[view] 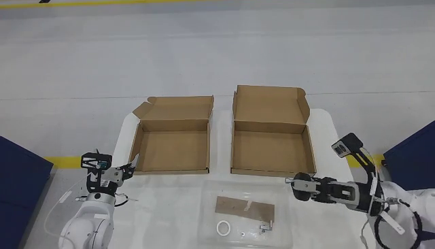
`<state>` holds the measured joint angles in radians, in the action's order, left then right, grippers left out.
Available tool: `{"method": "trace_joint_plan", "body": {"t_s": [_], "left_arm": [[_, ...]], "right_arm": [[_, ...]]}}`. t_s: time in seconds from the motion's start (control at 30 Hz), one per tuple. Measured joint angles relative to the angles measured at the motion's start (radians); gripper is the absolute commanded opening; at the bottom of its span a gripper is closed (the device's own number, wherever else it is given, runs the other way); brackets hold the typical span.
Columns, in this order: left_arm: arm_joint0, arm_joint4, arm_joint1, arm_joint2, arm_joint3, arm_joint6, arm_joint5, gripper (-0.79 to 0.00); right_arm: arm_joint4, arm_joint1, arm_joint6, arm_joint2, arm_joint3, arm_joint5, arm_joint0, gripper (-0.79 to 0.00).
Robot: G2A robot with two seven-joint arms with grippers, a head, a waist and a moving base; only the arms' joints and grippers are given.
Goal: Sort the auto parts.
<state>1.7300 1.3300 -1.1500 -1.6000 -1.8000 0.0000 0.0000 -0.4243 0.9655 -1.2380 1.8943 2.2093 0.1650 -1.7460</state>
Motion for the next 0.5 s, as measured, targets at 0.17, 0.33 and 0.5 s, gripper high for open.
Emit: {"method": "trace_joint_plan", "body": {"t_s": [0.17, 0.33, 0.5], "left_arm": [[0.0, 0.0, 0.0, 0.0, 0.0, 0.0, 0.0, 0.0], [0.0, 0.0, 0.0, 0.0, 0.0, 0.0, 0.0, 0.0], [0.0, 0.0, 0.0, 0.0, 0.0, 0.0, 0.0, 0.0]], "right_arm": [[0.235, -0.024, -0.01, -0.101, -0.027, 0.143, 0.133, -0.785], [0.467, -0.042, -0.043, -0.263, -0.129, 0.246, 0.297, -0.785], [0.629, -0.044, -0.074, -0.424, -0.274, 0.302, 0.459, -0.785]]}}
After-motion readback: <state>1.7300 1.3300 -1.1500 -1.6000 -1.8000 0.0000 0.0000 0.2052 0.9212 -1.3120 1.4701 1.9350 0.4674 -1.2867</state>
